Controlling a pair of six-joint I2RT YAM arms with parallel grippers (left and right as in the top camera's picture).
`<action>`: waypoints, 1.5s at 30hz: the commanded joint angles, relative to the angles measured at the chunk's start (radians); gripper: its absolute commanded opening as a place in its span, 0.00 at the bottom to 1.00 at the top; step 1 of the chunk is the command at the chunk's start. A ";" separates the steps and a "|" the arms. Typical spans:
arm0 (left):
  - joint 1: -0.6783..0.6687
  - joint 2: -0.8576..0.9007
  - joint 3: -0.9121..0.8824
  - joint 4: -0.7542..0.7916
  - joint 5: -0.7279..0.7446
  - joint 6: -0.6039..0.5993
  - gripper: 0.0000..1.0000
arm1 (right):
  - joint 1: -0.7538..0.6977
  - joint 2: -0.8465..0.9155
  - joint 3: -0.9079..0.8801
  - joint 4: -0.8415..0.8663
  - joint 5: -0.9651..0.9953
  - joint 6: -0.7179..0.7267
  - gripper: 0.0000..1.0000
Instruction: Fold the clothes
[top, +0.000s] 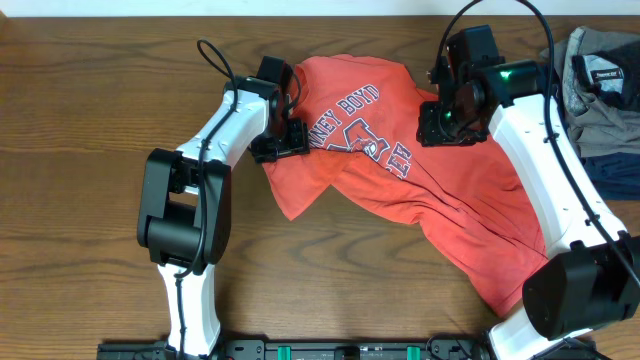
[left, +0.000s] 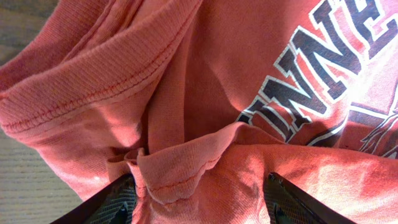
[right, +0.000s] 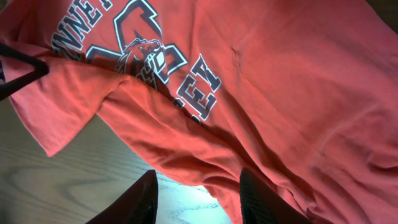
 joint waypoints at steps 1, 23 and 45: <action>0.005 -0.027 0.006 -0.012 0.002 0.010 0.67 | -0.010 -0.003 0.000 0.002 0.004 0.016 0.41; 0.002 -0.075 0.005 -0.042 0.012 0.010 0.61 | -0.010 -0.003 0.000 -0.008 0.003 0.019 0.41; 0.002 -0.075 -0.050 -0.024 0.013 0.010 0.12 | -0.010 -0.003 0.000 -0.011 0.003 0.027 0.40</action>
